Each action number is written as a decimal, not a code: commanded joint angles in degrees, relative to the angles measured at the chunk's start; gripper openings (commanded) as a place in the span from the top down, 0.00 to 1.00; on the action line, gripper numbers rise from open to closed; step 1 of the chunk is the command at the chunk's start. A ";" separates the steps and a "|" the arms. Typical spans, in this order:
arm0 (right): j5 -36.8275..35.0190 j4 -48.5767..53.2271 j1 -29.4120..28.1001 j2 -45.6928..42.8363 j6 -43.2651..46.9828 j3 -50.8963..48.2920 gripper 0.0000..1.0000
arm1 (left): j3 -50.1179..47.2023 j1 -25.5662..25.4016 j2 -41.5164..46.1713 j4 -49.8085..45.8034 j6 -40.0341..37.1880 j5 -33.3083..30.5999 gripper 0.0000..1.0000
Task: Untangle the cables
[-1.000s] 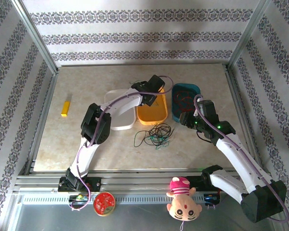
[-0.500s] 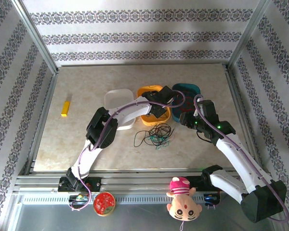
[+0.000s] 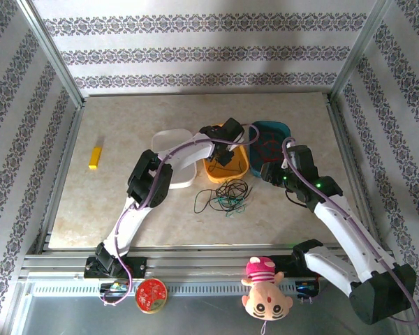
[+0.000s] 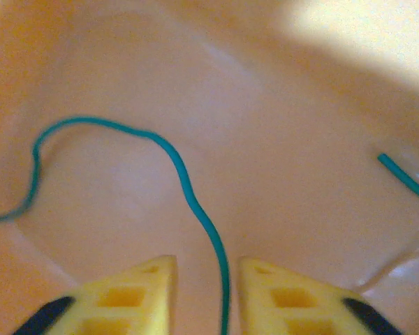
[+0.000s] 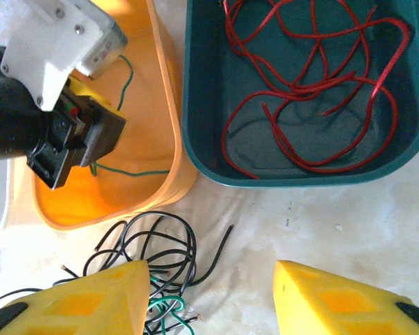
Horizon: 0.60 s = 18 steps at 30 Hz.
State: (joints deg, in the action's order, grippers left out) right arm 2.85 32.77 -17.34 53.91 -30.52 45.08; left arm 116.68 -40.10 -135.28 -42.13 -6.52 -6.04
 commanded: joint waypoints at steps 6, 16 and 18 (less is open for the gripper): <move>-0.60 -0.29 -1.84 0.25 0.25 -0.04 0.50 | -2.62 -1.93 12.10 6.54 0.53 -1.50 0.14; 15.51 -1.31 -10.69 8.09 2.88 -5.40 0.50 | -42.82 -4.58 35.47 19.02 10.09 13.18 0.14; 16.98 -2.04 -11.85 11.66 3.38 -5.62 0.50 | -49.20 -5.56 38.00 22.92 12.76 14.15 0.15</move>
State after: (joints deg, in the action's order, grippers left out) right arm 14.02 32.25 -27.92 62.39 -28.86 40.40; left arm 74.78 -44.23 -97.67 -24.51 0.91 2.79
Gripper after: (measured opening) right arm 0.498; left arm 0.852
